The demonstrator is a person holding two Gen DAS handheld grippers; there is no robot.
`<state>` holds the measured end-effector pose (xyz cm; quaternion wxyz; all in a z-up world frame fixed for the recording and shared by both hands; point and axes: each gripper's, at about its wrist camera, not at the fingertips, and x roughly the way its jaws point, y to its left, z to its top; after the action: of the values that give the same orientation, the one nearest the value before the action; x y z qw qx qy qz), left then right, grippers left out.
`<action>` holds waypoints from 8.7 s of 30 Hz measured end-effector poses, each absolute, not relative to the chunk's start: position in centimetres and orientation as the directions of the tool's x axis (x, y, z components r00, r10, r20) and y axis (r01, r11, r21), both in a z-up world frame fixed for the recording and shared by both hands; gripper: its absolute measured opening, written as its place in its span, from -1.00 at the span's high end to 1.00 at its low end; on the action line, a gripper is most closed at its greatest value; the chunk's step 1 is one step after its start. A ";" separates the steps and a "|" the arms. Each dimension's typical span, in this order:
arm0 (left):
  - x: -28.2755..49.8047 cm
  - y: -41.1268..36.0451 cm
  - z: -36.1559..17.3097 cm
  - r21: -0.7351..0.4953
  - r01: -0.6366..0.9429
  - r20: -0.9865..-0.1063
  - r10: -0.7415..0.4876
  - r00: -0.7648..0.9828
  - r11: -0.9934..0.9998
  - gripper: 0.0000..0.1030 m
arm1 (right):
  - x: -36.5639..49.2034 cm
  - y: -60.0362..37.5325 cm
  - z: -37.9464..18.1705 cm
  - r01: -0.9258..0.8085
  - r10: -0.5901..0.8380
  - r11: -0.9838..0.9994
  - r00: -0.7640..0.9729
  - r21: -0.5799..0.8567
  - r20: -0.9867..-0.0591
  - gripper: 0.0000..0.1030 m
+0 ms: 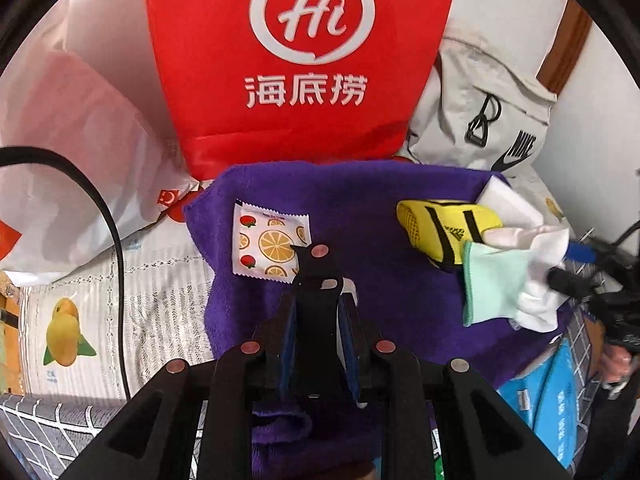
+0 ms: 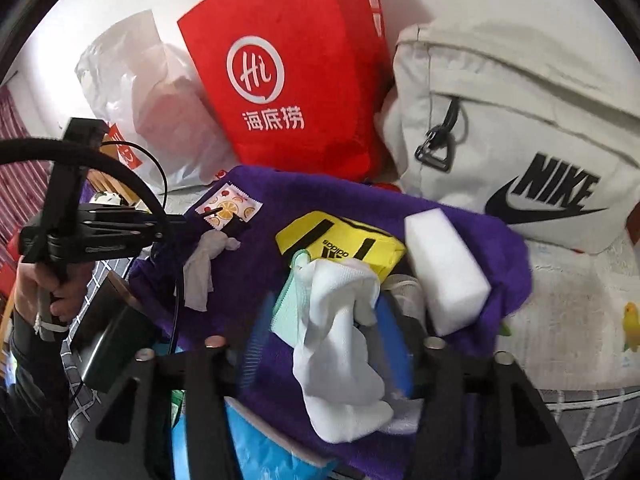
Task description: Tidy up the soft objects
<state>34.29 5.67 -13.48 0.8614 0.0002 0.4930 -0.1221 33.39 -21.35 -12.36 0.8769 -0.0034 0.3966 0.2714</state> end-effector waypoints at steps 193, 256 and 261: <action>31.5 4.1 -7.9 -0.237 0.211 -0.764 -0.316 0.563 0.948 0.21 | 35.3 -15.6 -10.7 -0.466 0.455 0.851 0.428 0.241 -0.781 0.56; 6.6 0.8 -2.0 -0.093 0.046 -0.707 -0.099 0.700 0.995 -0.99 | 8.9 -23.5 -3.3 -0.238 0.279 0.958 0.654 0.158 -0.703 -0.99; 5.5 -0.3 -1.0 -0.065 0.043 -0.692 -0.076 0.718 0.997 -0.99 | 7.4 -23.9 -2.4 -0.221 0.253 0.966 0.678 0.137 -0.690 -0.99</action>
<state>5.50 -0.29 -1.02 0.9265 -0.0219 0.3742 -0.0320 7.41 -23.89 -2.44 0.9156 0.0213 0.3800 0.1294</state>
